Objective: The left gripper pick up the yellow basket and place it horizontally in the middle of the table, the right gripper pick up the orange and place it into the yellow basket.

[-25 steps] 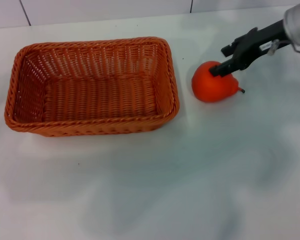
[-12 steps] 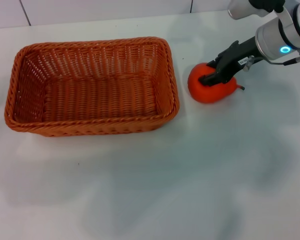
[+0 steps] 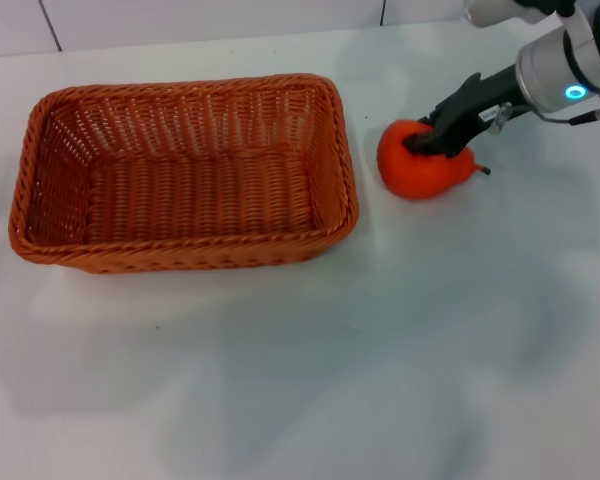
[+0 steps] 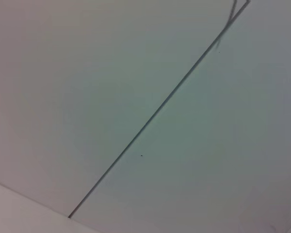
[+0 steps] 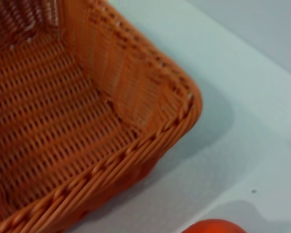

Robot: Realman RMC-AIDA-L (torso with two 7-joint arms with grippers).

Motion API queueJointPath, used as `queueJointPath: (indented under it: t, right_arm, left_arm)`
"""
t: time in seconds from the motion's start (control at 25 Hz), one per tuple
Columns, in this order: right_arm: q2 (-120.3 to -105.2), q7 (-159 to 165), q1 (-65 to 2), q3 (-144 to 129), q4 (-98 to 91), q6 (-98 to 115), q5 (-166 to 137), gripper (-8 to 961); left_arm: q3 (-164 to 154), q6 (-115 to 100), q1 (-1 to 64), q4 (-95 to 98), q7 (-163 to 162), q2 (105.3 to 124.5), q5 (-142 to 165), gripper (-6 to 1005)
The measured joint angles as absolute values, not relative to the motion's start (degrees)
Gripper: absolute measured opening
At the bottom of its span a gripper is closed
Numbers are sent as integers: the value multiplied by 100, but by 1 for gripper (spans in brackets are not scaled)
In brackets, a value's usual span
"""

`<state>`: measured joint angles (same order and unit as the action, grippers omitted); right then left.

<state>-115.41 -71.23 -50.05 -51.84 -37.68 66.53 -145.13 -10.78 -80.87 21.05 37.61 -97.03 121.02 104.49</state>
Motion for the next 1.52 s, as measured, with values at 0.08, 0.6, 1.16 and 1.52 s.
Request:
queueJointPath:
  t: [0.08,0.6,1.16,1.52]
  right_arm:
    - [-11498,-7149,-4985,-5071,-3769,6650,-14365,256]
    - [-11274,-7893,-4442,-4018,-3718,6345,-11301,134]
    - [-11918,-8728,-4797,-5087,-3611,7471,-9954,133]
    - [-11916,-8887,-4653,-4982,-3498,7451,-9888,482]
  left_arm:
    - [-1025,-8124,2099,3761,-9709,12102,10449,629]
    - [-922,-8341,1991,3762,-9698,12093,10309,628]
    - [-935,-8470,1959,3533,-9672,12093,10198,626]
    - [-931,-8492,1951,3533,-9668,12093,10173,626]
